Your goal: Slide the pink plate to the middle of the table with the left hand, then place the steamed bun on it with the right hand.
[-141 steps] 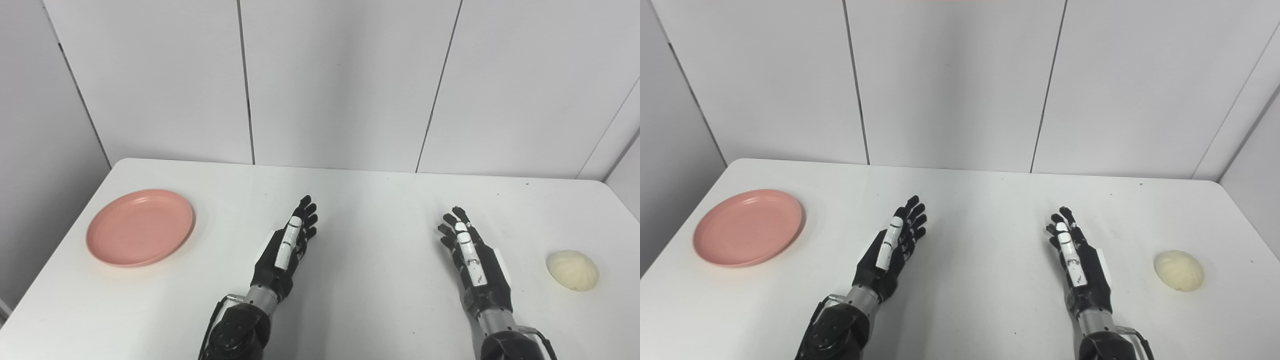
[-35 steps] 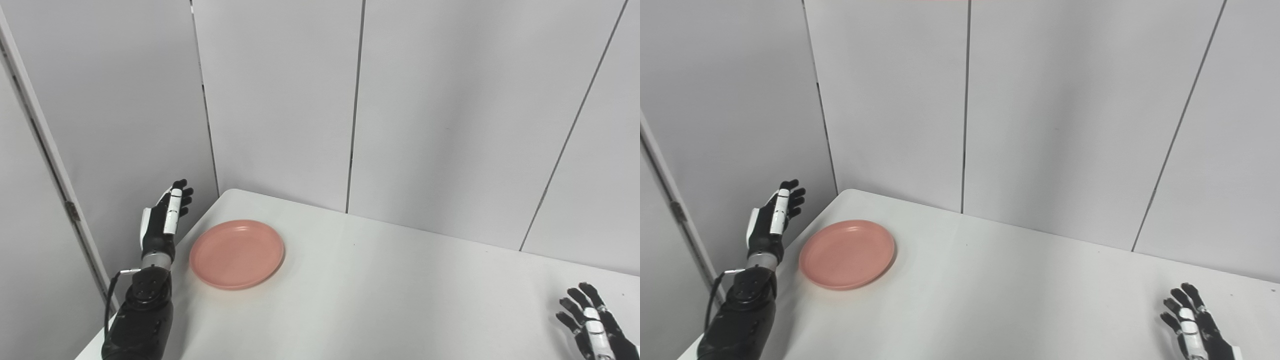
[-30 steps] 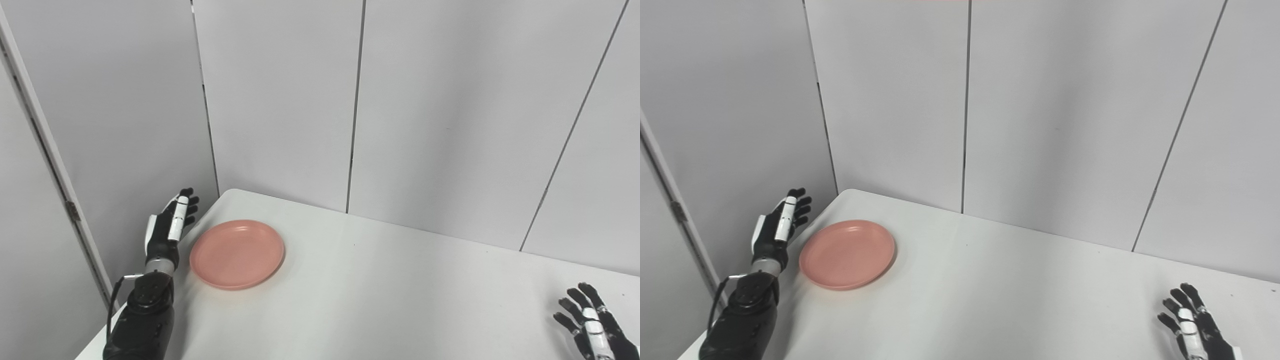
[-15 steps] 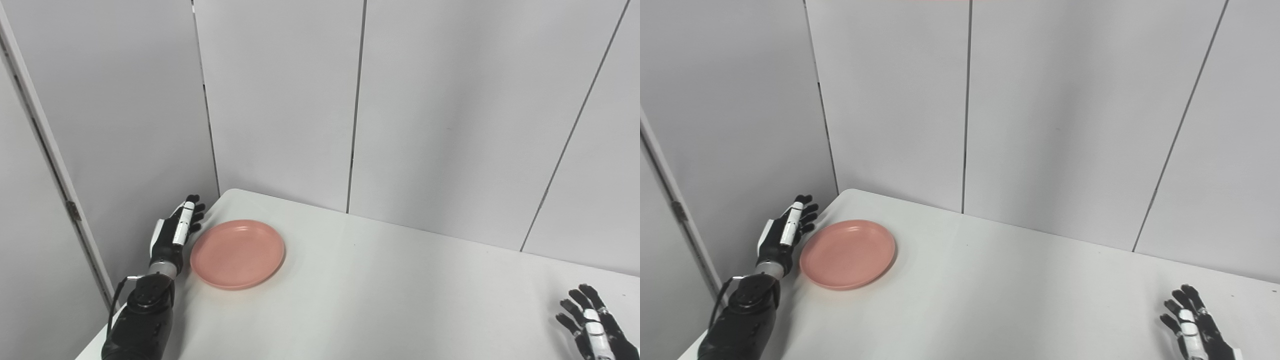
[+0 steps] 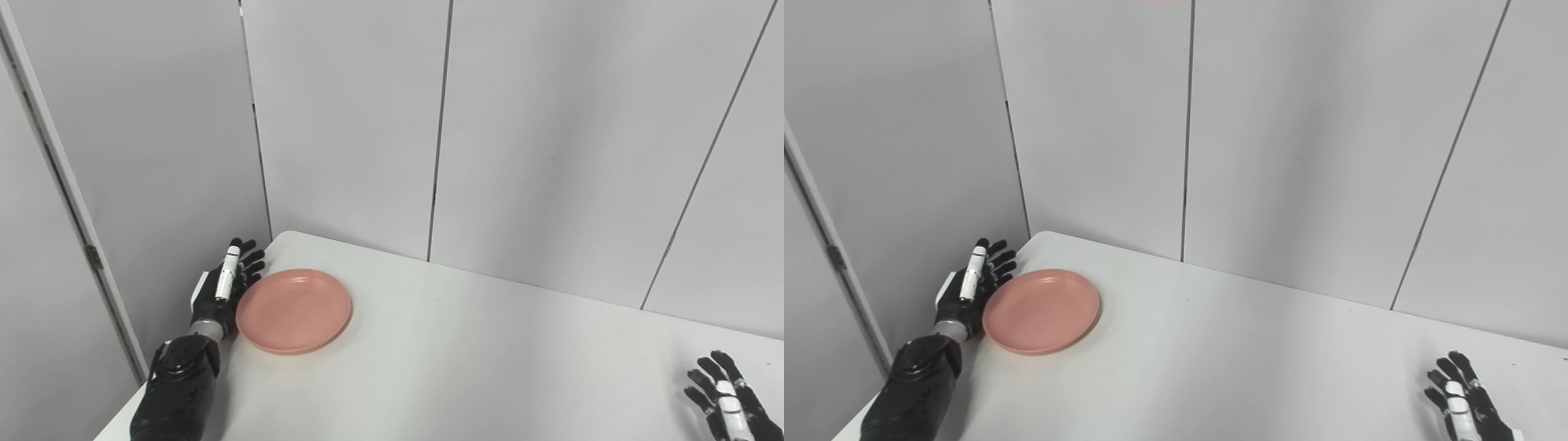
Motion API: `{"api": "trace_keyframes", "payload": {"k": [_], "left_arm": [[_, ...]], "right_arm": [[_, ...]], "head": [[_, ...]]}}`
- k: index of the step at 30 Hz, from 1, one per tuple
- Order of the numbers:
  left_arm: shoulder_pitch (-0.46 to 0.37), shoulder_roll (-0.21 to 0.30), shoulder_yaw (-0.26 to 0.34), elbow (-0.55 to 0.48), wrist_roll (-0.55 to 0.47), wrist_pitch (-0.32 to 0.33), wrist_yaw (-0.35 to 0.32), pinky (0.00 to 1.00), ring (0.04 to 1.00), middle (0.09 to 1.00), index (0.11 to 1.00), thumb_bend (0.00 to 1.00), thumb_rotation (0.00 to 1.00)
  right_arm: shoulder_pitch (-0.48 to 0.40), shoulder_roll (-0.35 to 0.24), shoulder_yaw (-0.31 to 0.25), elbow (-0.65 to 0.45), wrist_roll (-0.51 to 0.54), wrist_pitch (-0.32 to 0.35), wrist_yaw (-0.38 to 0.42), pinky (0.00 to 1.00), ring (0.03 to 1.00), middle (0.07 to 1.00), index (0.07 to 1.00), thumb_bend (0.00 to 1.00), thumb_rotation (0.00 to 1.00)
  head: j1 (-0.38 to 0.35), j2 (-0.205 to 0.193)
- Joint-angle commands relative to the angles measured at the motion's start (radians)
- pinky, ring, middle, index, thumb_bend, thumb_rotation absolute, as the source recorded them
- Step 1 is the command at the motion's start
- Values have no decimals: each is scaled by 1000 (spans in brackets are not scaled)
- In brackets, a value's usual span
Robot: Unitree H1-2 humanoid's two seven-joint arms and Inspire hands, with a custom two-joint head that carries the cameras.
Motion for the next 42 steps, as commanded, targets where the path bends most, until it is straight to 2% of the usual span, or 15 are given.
{"api": "trace_keyframes", "payload": {"k": [1,5,9,13,18,23,26,31,32,37,39,42], "left_arm": [[-51,-3,1,-5,-22,-21,-30,876,852,834,823,609,949],[-58,-26,2,-10,-31,-13,-29,857,837,822,813,615,949],[-62,-57,9,-31,-56,16,-34,890,856,839,830,623,954],[-74,-85,-14,-16,-41,11,-44,881,856,842,833,623,955],[-81,-125,-28,-22,-51,30,-65,864,847,837,827,631,893],[-79,-152,-64,-42,-33,47,-72,865,849,839,829,626,907],[-80,-167,-87,-44,-21,40,-87,862,847,834,819,639,919],[-78,-191,-112,-69,-26,68,-101,858,845,834,821,627,895],[-77,-193,-123,-71,-15,66,-102,860,845,833,820,625,920],[-56,-221,-170,-113,0,83,-121,902,865,851,837,621,936],[-46,-234,-184,-134,5,92,-123,879,865,851,838,627,910],[-25,-256,-207,-175,13,99,-129,888,875,865,855,626,930]], "right_arm": [[12,7,3,-8,7,14,0,833,857,880,880,593,714],[11,7,3,-4,5,8,-2,862,866,882,879,595,719],[10,5,0,1,6,6,-4,862,874,890,887,616,714],[9,5,-7,2,21,9,-2,857,864,876,877,626,693],[12,4,-5,0,21,1,2,863,871,886,884,613,700],[12,3,-2,-4,17,5,0,873,880,895,893,617,702],[10,5,-3,-1,18,10,-2,927,896,901,897,640,706],[8,10,-2,-3,19,13,-6,924,891,895,896,642,701],[8,11,-2,-5,20,16,-7,928,898,903,905,640,701],[3,12,1,7,16,5,-4,983,922,919,926,663,717],[0,14,0,15,16,-3,-4,977,928,925,935,685,724],[-3,20,0,13,15,-2,-9,959,929,924,939,694,722]], "head": [[0,2],[-6,4],[-9,12],[-6,13],[-8,17],[-16,17],[-25,16],[-46,22],[-46,22],[-83,31],[-102,36],[-145,50]]}}
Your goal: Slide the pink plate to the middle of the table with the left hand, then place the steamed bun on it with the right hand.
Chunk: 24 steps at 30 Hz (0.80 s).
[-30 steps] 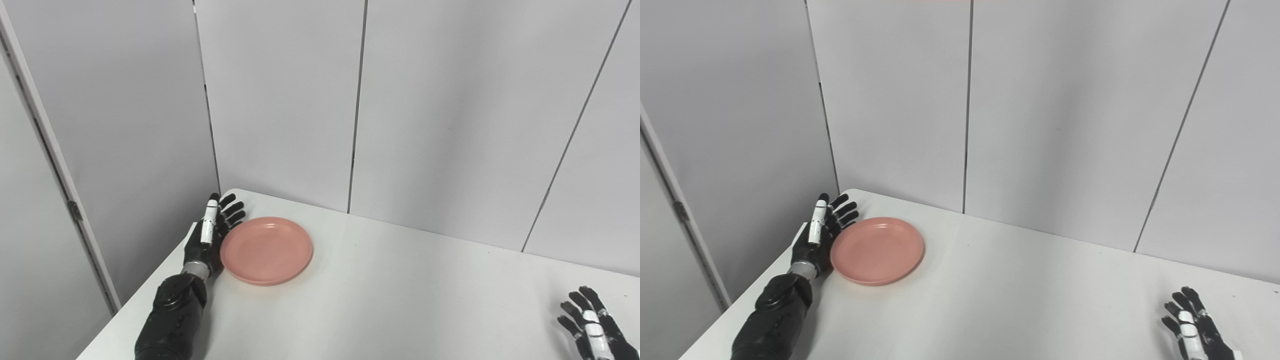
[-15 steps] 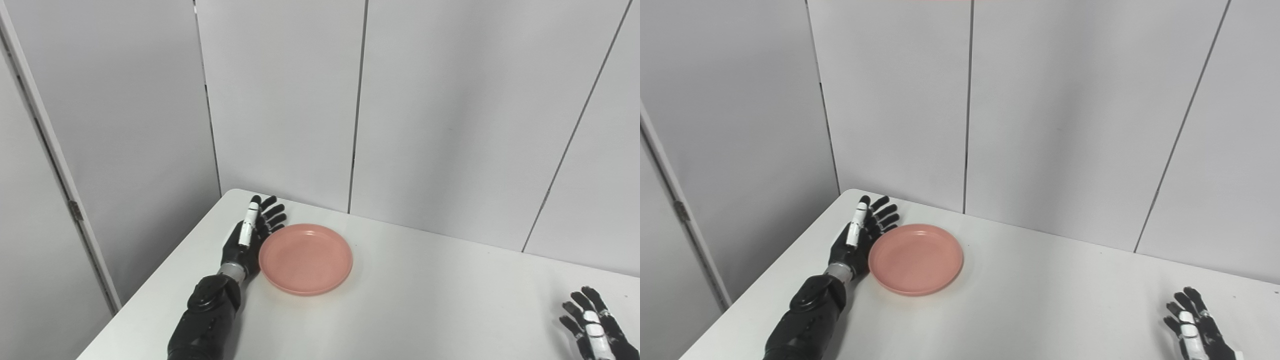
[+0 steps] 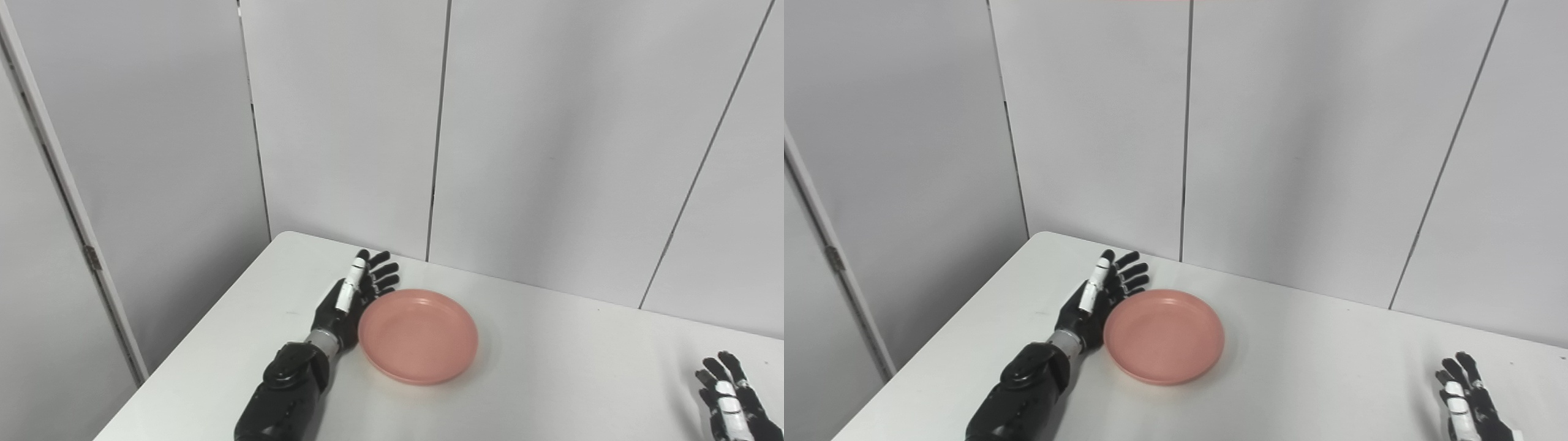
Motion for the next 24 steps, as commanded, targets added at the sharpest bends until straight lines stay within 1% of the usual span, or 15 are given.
{"api": "trace_keyframes", "payload": {"k": [1,5,8,11,14,15,16,17,18,19,20,21,22,23,24], "left_arm": [[5,-10,-14,-34,15,10,-17,888,874,865,857,626,936],[47,-51,-40,-109,46,6,9,889,884,877,875,610,961],[80,-86,-55,-166,72,11,38,906,899,891,891,613,959],[114,-123,-75,-214,95,6,58,918,908,895,892,607,961],[145,-156,-91,-249,106,-2,61,944,938,919,914,592,972],[153,-162,-95,-259,109,-2,62,947,941,921,916,590,973],[158,-166,-96,-266,112,-1,62,949,944,925,919,590,974],[172,-179,-100,-276,120,-16,69,951,946,927,921,590,975],[183,-188,-102,-282,125,-27,75,943,935,922,911,583,941],[201,-198,-110,-298,133,-36,77,940,932,921,908,580,929],[213,-205,-114,-310,138,-41,78,938,933,925,911,553,948],[231,-207,-126,-331,147,-37,74,937,933,926,913,543,955],[242,-208,-135,-346,154,-34,71,959,952,947,929,535,973],[255,-207,-142,-358,155,-31,65,966,958,954,935,532,979],[263,-207,-146,-367,156,-30,63,983,965,960,940,530,975]], "right_arm": [[3,16,2,5,4,-10,-4,960,930,924,941,694,723],[16,18,17,-35,-20,16,-15,996,953,952,970,606,764],[22,23,25,-53,-31,5,-21,999,938,946,963,558,761],[25,25,34,-66,-51,-1,-27,997,930,940,962,550,763],[26,33,38,-76,-56,-10,-27,972,910,919,945,592,725],[27,37,39,-80,-57,-9,-28,968,906,916,942,598,719],[27,39,39,-83,-58,-8,-29,968,903,913,938,608,714],[25,47,42,-84,-67,-4,-38,967,901,911,935,613,711],[23,53,43,-85,-73,-1,-45,950,893,905,927,632,701],[22,60,47,-89,-87,4,-57,944,890,903,924,638,697],[22,64,50,-92,-97,8,-65,925,889,899,917,661,693],[22,73,53,-100,-102,13,-73,918,888,898,915,668,691],[22,79,55,-106,-106,17,-79,906,880,894,909,678,672],[22,84,60,-111,-114,23,-84,901,877,892,907,681,666],[22,86,64,-114,-120,29,-87,914,873,890,906,693,668]], "head": [[1,1],[-51,18],[-98,36],[-155,63],[-194,85],[-245,100],[-245,100],[-305,116],[-305,116],[-359,124],[-359,124],[-417,129],[-424,129],[-467,127],[-467,127]]}}
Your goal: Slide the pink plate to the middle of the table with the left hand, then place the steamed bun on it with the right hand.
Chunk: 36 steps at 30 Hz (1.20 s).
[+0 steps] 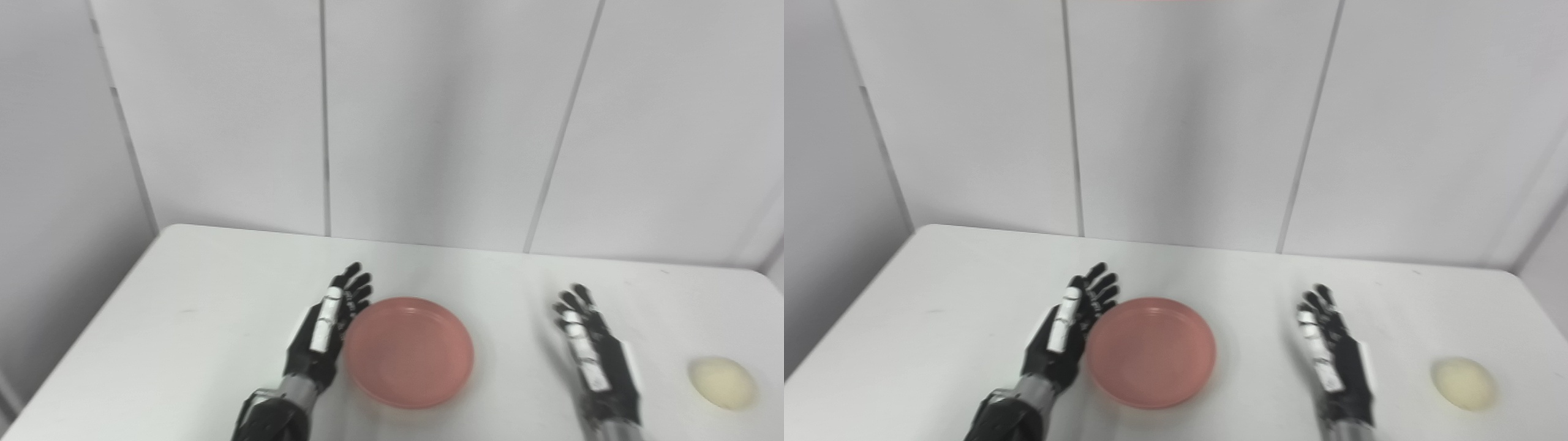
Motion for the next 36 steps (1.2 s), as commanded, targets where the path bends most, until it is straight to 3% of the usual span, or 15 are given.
{"api": "trace_keyframes", "payload": {"k": [1,8,16,20,23,25,27,30,33,36], "left_arm": [[24,-4,-10,-15,8,-14,-7,992,968,964,942,528,972],[59,-13,-36,-41,10,-23,-8,999,975,973,953,491,956],[62,-21,-53,-42,20,-7,-4,994,974,970,946,479,951],[58,-32,-59,-34,27,-11,2,1000,982,973,945,456,943],[58,-39,-61,-32,35,-5,11,1000,984,976,949,463,955],[58,-40,-58,-32,36,0,9,1000,987,979,956,451,964],[58,-41,-58,-35,39,5,6,1000,988,980,956,447,968],[58,-34,-61,-48,35,15,-8,1000,998,992,967,437,974],[56,-27,-57,-45,29,12,-15,1000,1000,993,967,420,978],[58,-25,-52,-52,31,24,-8,1000,995,986,960,414,970]], "right_arm": [[-11,10,15,-36,-17,2,-4,921,871,889,905,699,669],[0,16,43,-45,-57,-2,-11,968,894,900,916,687,697],[5,5,56,-37,-80,-34,-7,916,910,907,916,625,683],[-2,-22,43,-58,-102,-31,-21,956,909,893,905,679,712],[-18,-67,28,-108,-104,3,-8,931,886,880,890,678,678],[-33,-121,18,-162,-109,50,12,858,867,870,886,663,593],[-42,-163,12,-202,-118,98,23,849,869,872,889,663,582],[-52,-272,0,-310,-226,217,21,838,874,876,887,672,635],[-57,-374,1,-360,-352,264,24,810,859,865,878,683,706],[-58,-417,-13,-389,-408,338,22,799,852,859,865,751,662]], "head": [[-38,-5],[-116,-13],[-117,-34],[-124,-52],[-139,-58],[-151,-63],[-164,-68],[-188,-71],[-224,-69],[-244,-67]]}}
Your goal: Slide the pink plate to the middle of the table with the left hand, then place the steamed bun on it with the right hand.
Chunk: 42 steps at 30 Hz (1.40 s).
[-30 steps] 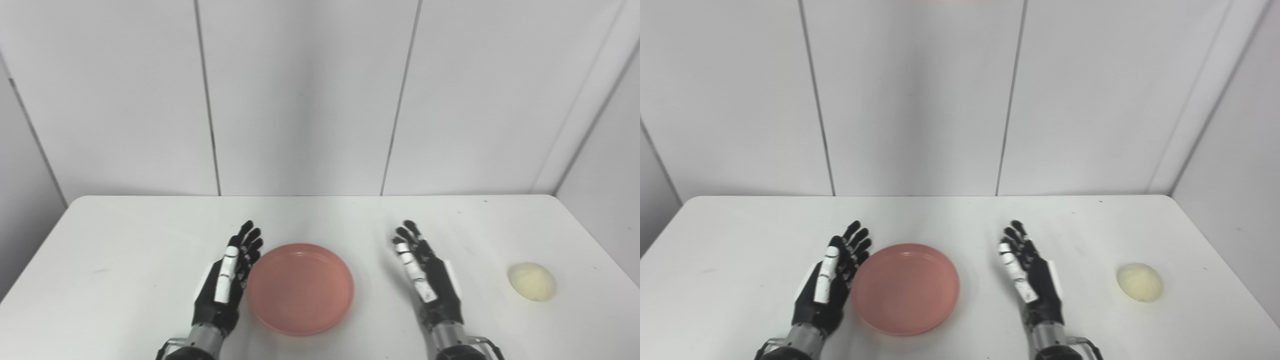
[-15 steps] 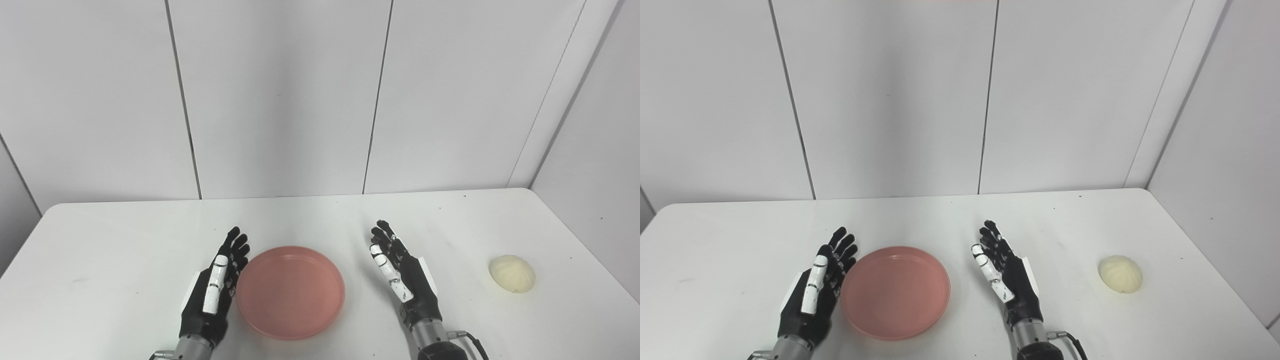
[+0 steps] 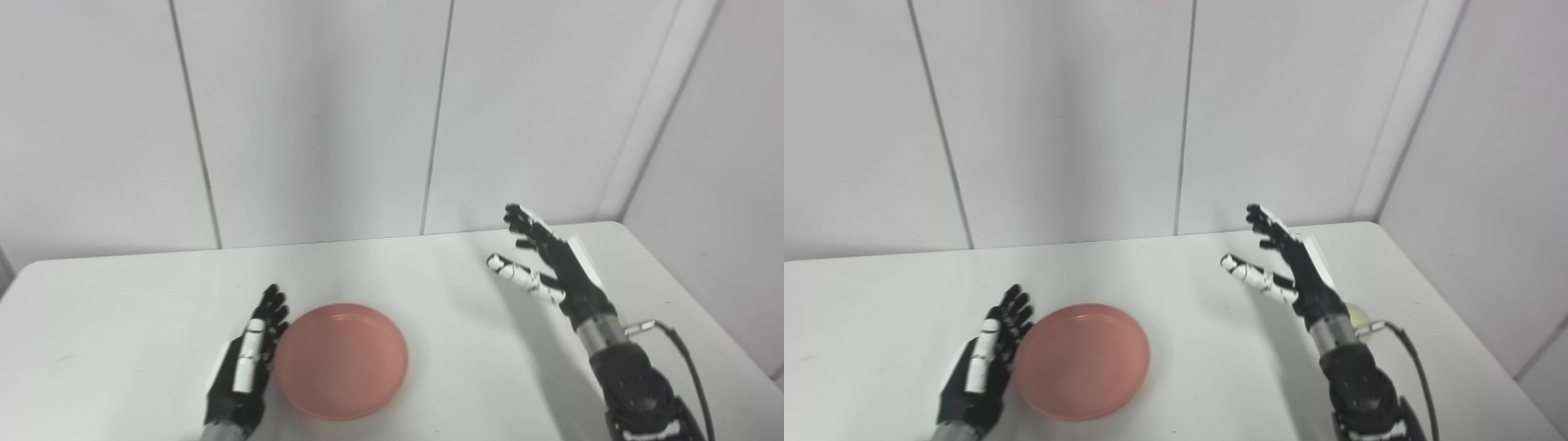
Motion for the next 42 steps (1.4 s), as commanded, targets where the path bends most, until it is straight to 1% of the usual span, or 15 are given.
{"api": "trace_keyframes", "payload": {"k": [1,2,5,7,11,14,16,20,24,28,30,35,37,40,42], "left_arm": [[13,4,0,-5,-6,11,-7,1000,994,985,958,414,968],[13,6,0,-10,-8,15,-8,1000,995,985,960,432,963],[12,19,5,-15,-12,17,-18,1000,989,979,954,459,959],[9,28,10,-12,-19,14,-26,1000,988,980,956,467,953],[2,45,19,-9,-40,17,-43,1000,988,983,961,457,959],[-3,56,23,-6,-50,16,-55,1000,994,989,967,445,992],[-5,57,28,-5,-64,24,-59,999,986,980,954,440,991],[-13,55,35,7,-84,33,-63,1000,987,977,951,442,991],[-13,55,37,-1,-89,49,-60,1000,986,973,952,446,987],[-14,55,39,1,-93,53,-58,1000,986,971,949,443,991],[-14,55,39,0,-96,52,-60,1000,984,970,948,440,991],[-12,53,40,-11,-94,62,-53,1000,980,965,946,439,984],[-11,52,41,-16,-93,65,-51,1000,977,962,943,438,976],[-10,54,41,-27,-102,77,-59,1000,985,968,949,436,974],[-9,54,42,-29,-102,82,-58,1000,987,970,949,439,972]], "right_arm": [[-21,-19,-11,-52,-50,73,-4,799,852,857,863,762,650],[-20,-26,-12,-61,-66,98,-2,766,841,859,870,778,606],[-23,-61,5,-104,-172,241,30,720,831,865,884,822,560],[-25,-84,19,-108,-244,274,49,719,833,866,882,847,517],[-39,-82,-7,-100,-370,279,148,746,862,880,884,870,488],[-50,-70,-35,-92,-420,279,195,742,854,880,880,872,415],[-54,-64,-55,-76,-436,279,216,756,858,890,886,880,362],[-64,-52,-92,-37,-507,279,299,756,858,890,896,893,345],[-75,-36,-127,-20,-566,279,363,785,885,919,914,918,286],[-80,-42,-135,-7,-610,279,421,823,908,938,930,928,255],[-86,-39,-146,1,-666,279,482,829,911,944,939,934,249],[-91,-40,-153,15,-779,279,592,730,862,916,929,961,245],[-92,-37,-161,16,-797,279,617,621,783,853,918,971,248],[-94,-34,-173,26,-835,279,654,599,775,840,910,962,231],[-94,-35,-174,33,-859,279,681,448,602,701,915,946,231]], "head": [[-23,2],[-23,2],[-69,9],[-89,11],[-139,22],[-170,24],[-178,25],[-184,31],[-190,38],[-190,39],[-190,43],[-190,47],[-191,51],[-190,55],[-189,59]]}}
